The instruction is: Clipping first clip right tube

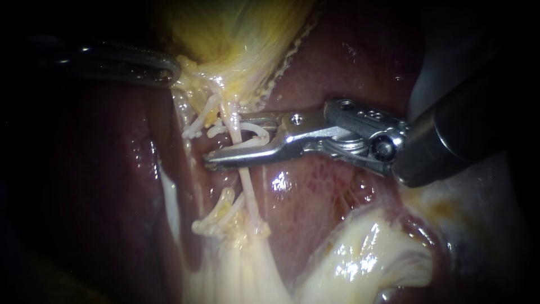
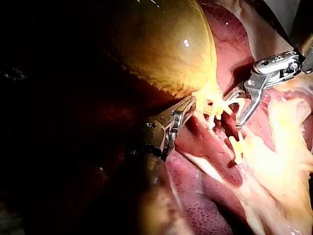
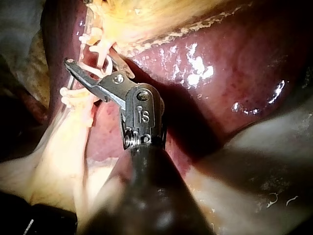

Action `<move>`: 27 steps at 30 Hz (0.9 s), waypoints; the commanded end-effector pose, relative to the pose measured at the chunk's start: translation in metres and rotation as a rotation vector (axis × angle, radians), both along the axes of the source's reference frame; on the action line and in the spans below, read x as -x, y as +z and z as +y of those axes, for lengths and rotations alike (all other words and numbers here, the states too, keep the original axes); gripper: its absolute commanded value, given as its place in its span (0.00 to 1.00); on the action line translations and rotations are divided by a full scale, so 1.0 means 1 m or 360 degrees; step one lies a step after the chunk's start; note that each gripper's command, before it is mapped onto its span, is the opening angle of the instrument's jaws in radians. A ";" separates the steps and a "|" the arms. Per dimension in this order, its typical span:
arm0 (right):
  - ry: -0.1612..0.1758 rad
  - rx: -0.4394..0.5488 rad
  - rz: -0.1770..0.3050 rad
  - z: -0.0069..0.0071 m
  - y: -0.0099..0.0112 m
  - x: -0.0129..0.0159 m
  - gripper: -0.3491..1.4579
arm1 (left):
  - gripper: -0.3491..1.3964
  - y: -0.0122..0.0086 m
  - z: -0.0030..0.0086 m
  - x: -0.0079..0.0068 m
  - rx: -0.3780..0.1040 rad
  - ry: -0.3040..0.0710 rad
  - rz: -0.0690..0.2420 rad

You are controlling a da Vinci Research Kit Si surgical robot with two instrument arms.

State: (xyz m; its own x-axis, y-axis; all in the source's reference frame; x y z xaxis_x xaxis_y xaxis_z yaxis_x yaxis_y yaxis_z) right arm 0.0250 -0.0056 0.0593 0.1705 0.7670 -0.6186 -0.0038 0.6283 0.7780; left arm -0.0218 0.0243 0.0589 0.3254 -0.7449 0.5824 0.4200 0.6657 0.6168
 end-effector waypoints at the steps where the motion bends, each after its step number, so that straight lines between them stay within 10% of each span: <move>1: 0.0001 0.0000 -0.0001 0.0000 0.0001 0.0000 0.46 | 0.00 0.0000 0.0000 0.0000 0.0000 0.0000 0.0000; 27: -0.0236 -0.0160 0.0046 -0.0076 0.0001 0.0016 0.46 | 0.00 -0.0001 -0.0001 -0.0004 0.0000 0.0002 -0.0001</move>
